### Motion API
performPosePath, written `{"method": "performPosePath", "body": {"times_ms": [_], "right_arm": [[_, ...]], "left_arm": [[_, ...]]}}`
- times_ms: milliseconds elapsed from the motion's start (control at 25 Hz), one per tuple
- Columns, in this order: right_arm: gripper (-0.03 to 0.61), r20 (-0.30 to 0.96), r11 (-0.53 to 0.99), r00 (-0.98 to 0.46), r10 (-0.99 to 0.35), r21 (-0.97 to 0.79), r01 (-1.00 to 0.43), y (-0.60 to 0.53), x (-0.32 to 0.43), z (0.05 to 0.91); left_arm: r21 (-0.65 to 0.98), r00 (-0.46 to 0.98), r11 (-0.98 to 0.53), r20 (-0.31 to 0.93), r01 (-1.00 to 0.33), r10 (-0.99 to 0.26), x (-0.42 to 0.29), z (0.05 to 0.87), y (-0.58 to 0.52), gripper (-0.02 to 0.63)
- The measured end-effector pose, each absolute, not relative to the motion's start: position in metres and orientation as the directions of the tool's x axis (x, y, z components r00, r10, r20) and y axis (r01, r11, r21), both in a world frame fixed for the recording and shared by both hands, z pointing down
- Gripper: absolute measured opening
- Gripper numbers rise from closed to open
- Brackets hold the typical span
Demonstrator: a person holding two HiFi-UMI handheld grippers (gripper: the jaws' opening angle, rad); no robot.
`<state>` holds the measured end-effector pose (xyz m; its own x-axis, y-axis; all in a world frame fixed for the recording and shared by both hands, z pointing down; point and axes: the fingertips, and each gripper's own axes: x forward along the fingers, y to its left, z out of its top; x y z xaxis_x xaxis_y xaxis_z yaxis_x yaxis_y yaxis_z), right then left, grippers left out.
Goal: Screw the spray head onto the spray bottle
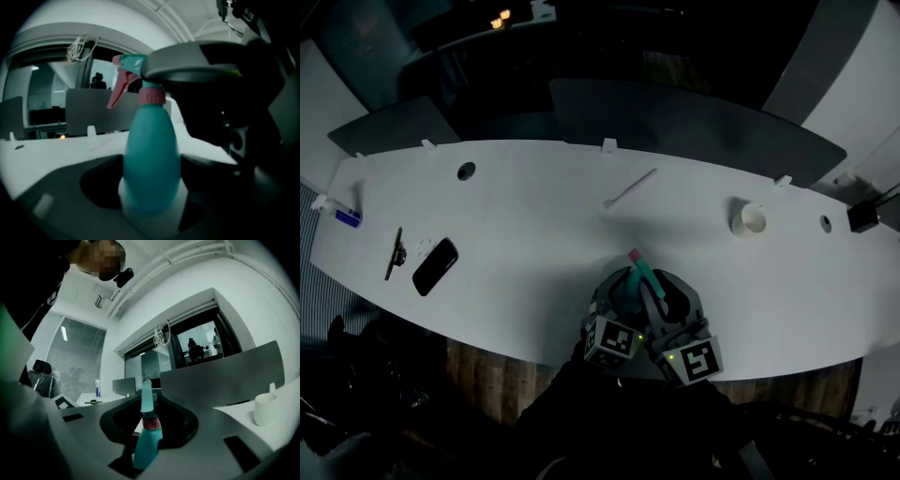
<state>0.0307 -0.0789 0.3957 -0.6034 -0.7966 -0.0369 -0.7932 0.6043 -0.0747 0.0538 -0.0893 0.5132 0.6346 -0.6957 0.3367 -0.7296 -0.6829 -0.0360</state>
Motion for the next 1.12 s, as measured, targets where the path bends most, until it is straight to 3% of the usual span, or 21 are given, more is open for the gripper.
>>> {"method": "performPosePath", "body": {"times_ms": [320,520,720,1120], "right_arm": [[0.103,0.057,0.659,-0.656,-0.752,0.060,-0.750,-0.072,0.027,0.401],[0.154,0.226,0.695,-0.658,-0.719,0.197,-0.692,-0.073,0.017,0.414],[0.155,0.338,0.715,-0.645,-0.685,0.141,-0.685,-0.082,0.020,0.427],[0.147,0.232,0.706,-0.692,-0.684,-0.028,-0.708,-0.084,0.018,0.417]], "left_arm": [[-0.029,0.618,-0.666,0.343,-0.745,-0.707,0.053,0.517,-0.089,0.377],[-0.037,0.622,-0.672,0.343,-0.740,-0.704,0.051,0.517,-0.090,0.379],[-0.042,0.622,-0.673,0.342,-0.738,-0.704,0.055,0.516,-0.089,0.379],[-0.032,0.632,-0.682,0.348,-0.731,-0.693,0.054,0.517,-0.089,0.379]]}}
